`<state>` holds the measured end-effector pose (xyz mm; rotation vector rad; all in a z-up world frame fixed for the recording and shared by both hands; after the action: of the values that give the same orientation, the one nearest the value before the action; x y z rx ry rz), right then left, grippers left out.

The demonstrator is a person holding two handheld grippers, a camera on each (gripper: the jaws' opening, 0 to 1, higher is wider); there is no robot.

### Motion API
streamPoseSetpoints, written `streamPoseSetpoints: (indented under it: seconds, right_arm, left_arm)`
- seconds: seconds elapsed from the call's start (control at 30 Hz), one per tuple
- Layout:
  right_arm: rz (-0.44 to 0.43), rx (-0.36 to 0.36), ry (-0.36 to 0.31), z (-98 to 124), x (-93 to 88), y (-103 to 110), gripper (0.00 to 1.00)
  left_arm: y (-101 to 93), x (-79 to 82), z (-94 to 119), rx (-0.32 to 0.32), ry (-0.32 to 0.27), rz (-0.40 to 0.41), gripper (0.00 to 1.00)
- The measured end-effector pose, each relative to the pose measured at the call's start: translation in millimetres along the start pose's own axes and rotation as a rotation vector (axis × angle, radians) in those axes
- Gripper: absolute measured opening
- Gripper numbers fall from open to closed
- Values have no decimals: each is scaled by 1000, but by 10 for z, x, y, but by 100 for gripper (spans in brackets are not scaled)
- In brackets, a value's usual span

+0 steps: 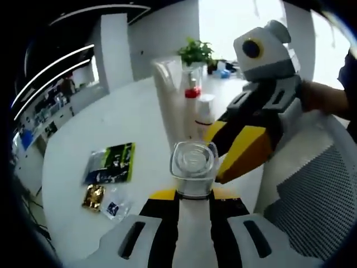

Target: Arrange the skincare products in the storage area until every visible bottle or jar stands upright without overlapping.

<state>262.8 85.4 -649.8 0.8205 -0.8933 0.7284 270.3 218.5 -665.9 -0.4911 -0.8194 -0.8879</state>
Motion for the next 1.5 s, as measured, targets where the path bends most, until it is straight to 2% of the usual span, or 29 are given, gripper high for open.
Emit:
streamPoseSetpoints:
  seconds: [0.1,0.27,0.4,0.5,0.73,0.87,1.07,1.3,1.5]
  right_arm:
    - [24,-9,35,-21,-27,3,18]
    - [31,-18,86,-33,-78,-12,18]
    - [48,-17,81,-30,-68,-11,19]
    - [56,-10,56,-23,-40,3,19]
    - [57,-2,63,-25,-52,9,18]
    - [65,3,67,-31,-53,20,17]
    - [62,0,70,-25,-61,15,16]
    - [61,8,81,-31,-73,33,17]
    - [72,12,102,-42,-97,51,18]
  left_arm:
    - [-23,-20,-20,3,24,-51,17]
    - [-46,-51,-50,-10,58,-83,17]
    - [-21,-53,-44,-21,47,-43,17]
    - [-22,-55,-39,-16,50,-51,17]
    - [-18,-83,-53,-36,58,-23,17]
    - [-29,-88,-40,-32,58,-43,18]
    - [-55,-84,-49,-18,67,-116,19]
    - [-66,-90,-29,-9,68,-142,20]
    - [-60,-77,-3,0,51,-134,21]
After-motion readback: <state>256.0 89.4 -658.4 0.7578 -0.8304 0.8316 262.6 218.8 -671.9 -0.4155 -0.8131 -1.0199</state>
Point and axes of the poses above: the point that each gripper's makers call its tool centre point, and the gripper's own axes: z roughly backward along the fingers, y roughly to its left, x roughly out of its top, the point moved 9 cm from there along z, roughly backward along the fingers, and after that the axes turned 5 degrees about z, right-handed, at the moved point
